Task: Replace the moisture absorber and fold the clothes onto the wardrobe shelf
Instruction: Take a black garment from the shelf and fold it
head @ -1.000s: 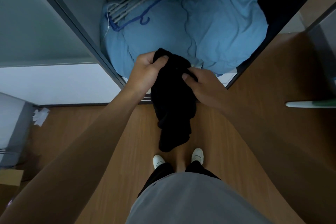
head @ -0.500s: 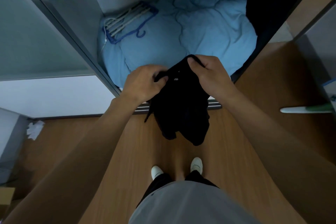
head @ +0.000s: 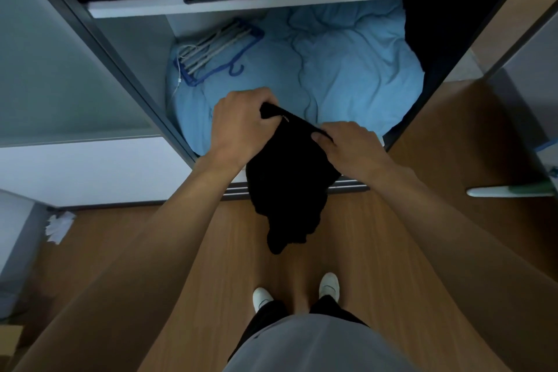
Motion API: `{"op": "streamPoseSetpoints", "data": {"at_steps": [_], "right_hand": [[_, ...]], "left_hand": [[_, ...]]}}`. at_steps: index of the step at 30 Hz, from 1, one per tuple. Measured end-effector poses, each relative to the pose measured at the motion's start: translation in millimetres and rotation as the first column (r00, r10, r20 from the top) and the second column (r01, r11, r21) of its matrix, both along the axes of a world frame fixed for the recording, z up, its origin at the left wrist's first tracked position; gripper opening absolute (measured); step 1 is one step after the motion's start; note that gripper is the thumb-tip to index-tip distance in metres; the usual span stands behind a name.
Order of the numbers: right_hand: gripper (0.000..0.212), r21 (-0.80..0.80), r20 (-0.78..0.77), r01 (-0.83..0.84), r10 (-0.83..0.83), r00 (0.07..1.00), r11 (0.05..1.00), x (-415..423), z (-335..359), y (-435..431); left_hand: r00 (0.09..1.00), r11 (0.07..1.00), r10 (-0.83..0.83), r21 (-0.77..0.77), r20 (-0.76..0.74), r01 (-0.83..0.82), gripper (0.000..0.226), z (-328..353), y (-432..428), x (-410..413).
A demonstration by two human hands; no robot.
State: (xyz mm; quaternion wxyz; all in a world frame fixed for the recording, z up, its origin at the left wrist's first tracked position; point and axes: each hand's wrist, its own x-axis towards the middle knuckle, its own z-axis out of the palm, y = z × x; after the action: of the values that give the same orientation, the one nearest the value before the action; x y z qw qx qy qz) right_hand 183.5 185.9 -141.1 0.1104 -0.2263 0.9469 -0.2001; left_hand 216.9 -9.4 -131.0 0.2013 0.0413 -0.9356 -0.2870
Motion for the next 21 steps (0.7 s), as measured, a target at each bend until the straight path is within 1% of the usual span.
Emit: {"op": "streamPoseSetpoints", "data": {"at_steps": [1, 2, 4, 6, 7, 8, 9, 10, 11, 12, 14, 15, 16, 17, 19, 21], "right_hand": [[0.034, -0.008, -0.003, 0.018, -0.019, 1.000, 1.000, -0.5, -4.0, 1.3], [0.033, -0.050, -0.017, 0.041, -0.042, 0.999, 0.998, -1.1, -7.1, 3.1], [0.023, -0.242, -0.075, 0.089, -0.110, 0.991, 0.966, -3.2, -10.2, 8.3], [0.017, -0.433, -0.123, 0.100, -0.169, 0.978, 0.896, -6.4, -4.7, 9.9], [0.016, -0.479, -0.132, 0.093, -0.177, 0.975, 0.873, -8.6, -1.1, 8.9], [0.016, -0.488, -0.126, 0.095, -0.177, 0.976, 0.867, -10.8, 1.2, 7.4], [0.020, -0.464, -0.114, 0.105, -0.177, 0.978, 0.879, -12.2, 1.4, 5.8], [0.026, -0.426, -0.091, 0.127, -0.182, 0.979, 0.896, -12.9, -0.7, 4.6], [0.030, -0.421, -0.038, 0.171, -0.206, 0.978, 0.891, -13.5, -5.6, 4.6], [0.032, -0.467, 0.049, 0.229, -0.234, 0.971, 0.854, -13.7, -12.1, 5.4], [0.038, -0.604, 0.235, 0.340, -0.246, 0.940, 0.721, -12.2, -26.0, 10.7], [0.041, -0.641, 0.302, 0.368, -0.219, 0.928, 0.673, -11.1, -32.2, 15.2], [0.044, -0.650, 0.353, 0.371, -0.169, 0.920, 0.663, -10.3, -37.4, 20.6], [0.047, -0.639, 0.394, 0.351, -0.101, 0.914, 0.685, -10.2, -41.2, 26.0], [0.048, -0.577, 0.434, 0.242, 0.042, 0.900, 0.780, -11.8, -42.8, 33.7], [0.047, -0.514, 0.437, 0.137, 0.121, 0.892, 0.847, -16.2, -37.9, 36.9]], "left_hand": [[1.000, 1.000, 0.014, -0.005, -0.003, -0.014, 0.007, 0.1, -1.5, -0.2], [0.999, 0.999, 0.036, -0.006, 0.016, -0.036, 0.006, -1.9, -4.2, 0.4], [0.993, 0.996, 0.089, 0.001, 0.083, -0.089, 0.006, -10.8, -13.6, 2.4], [0.975, 0.987, 0.160, 0.001, 0.153, -0.162, 0.012, -20.4, -29.2, 4.0], [0.961, 0.977, 0.208, 0.016, 0.182, -0.214, 0.016, -24.1, -38.8, 4.4], [0.944, 0.962, 0.258, 0.039, 0.205, -0.271, 0.019, -26.8, -48.6, 4.6], [0.927, 0.944, 0.304, 0.062, 0.218, -0.324, 0.019, -28.9, -57.4, 4.5], [0.912, 0.925, 0.345, 0.083, 0.222, -0.370, 0.020, -30.4, -64.8, 4.3], [0.902, 0.910, 0.375, 0.101, 0.216, -0.402, 0.021, -31.8, -70.5, 4.5], [0.898, 0.901, 0.389, 0.117, 0.206, -0.417, 0.023, -33.6, -74.9, 4.9], [0.896, 0.890, 0.393, 0.159, 0.208, -0.427, 0.025, -38.2, -81.6, 6.0], [0.888, 0.874, 0.398, 0.201, 0.229, -0.443, 0.025, -41.2, -85.0, 6.9], [0.877, 0.847, 0.405, 0.254, 0.257, -0.466, 0.024, -44.4, -88.5, 8.1], [0.867, 0.818, 0.410, 0.308, 0.283, -0.487, 0.024, -47.4, -92.1, 9.5], [0.860, 0.773, 0.394, 0.389, 0.323, -0.501, 0.024, -51.4, -98.5, 11.0], [0.871, 0.763, 0.341, 0.437, 0.354, -0.477, 0.024, -52.3, -102.2, 11.3]]}}
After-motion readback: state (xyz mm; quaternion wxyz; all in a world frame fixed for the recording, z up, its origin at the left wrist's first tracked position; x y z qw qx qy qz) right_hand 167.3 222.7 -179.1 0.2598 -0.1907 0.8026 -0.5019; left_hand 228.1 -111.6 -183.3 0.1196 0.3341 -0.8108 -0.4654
